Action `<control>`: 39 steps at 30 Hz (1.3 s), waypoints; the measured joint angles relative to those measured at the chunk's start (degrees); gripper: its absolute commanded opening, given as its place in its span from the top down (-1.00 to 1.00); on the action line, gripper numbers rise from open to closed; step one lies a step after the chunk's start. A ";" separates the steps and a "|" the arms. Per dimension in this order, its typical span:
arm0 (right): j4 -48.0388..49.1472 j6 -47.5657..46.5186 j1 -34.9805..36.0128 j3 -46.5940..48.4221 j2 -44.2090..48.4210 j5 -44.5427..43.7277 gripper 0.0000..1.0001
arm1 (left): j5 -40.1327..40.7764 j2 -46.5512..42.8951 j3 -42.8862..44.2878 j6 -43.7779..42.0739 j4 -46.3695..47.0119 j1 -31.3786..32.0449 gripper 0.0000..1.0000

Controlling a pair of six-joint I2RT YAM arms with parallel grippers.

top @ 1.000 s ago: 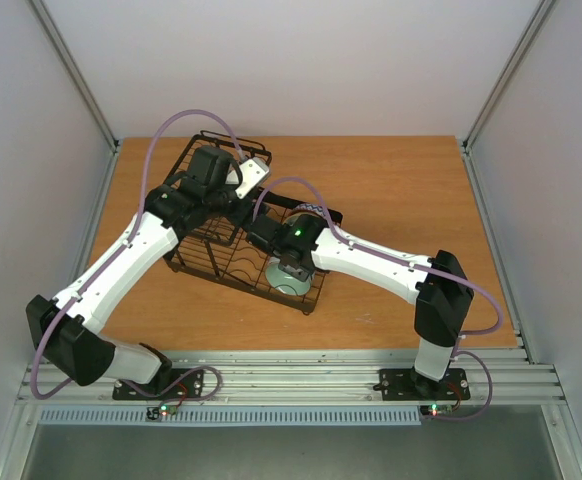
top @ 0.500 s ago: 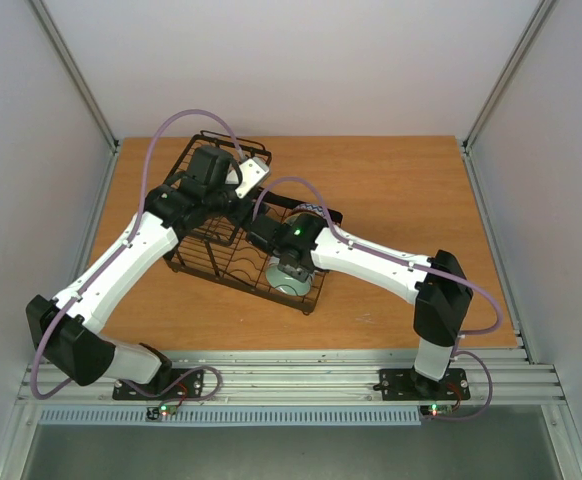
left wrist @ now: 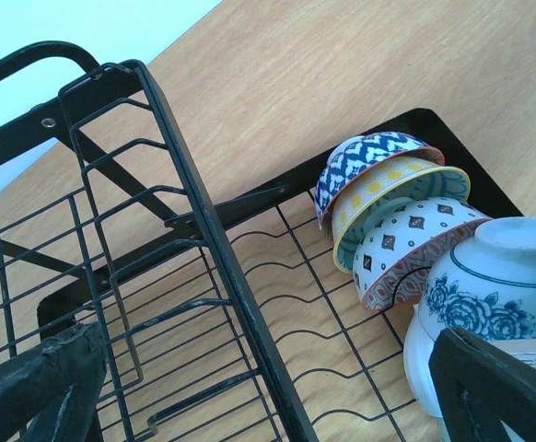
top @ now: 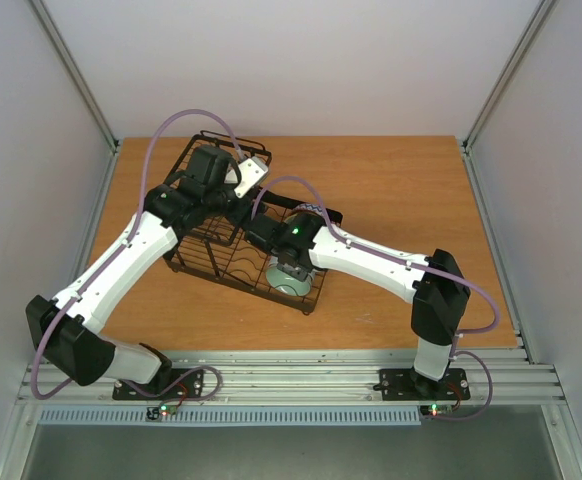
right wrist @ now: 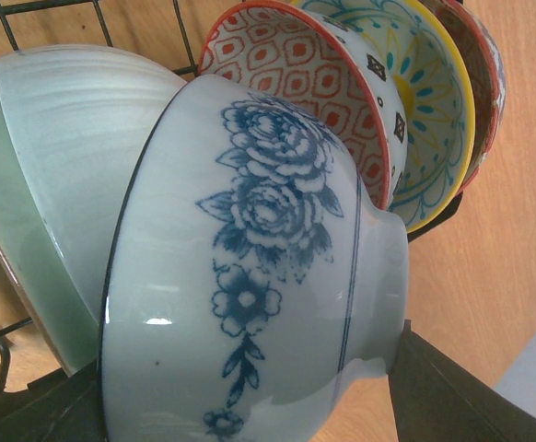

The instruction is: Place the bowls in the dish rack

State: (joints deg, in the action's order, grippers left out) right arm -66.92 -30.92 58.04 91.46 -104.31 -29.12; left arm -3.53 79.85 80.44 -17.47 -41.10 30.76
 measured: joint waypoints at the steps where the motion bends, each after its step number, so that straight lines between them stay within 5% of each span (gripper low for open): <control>1: 0.00 -0.02 0.00 0.00 0.00 -0.02 0.97 | 0.02 0.00 0.00 0.00 0.00 0.00 -0.94; 26: 19.41 -2.86 3.80 -11.80 8.00 -14.45 0.97 | 0.28 -2.19 0.26 1.09 0.22 2.40 -0.93; 39: 20.59 -2.19 6.03 -14.43 12.46 -16.96 0.97 | 1.27 -3.98 0.57 1.62 1.31 2.80 -0.93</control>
State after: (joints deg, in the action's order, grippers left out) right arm -46.33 -33.10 64.07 77.03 -91.85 -46.09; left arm -2.26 75.88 81.01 -15.86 -39.79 33.56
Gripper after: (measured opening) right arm 0.018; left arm 0.968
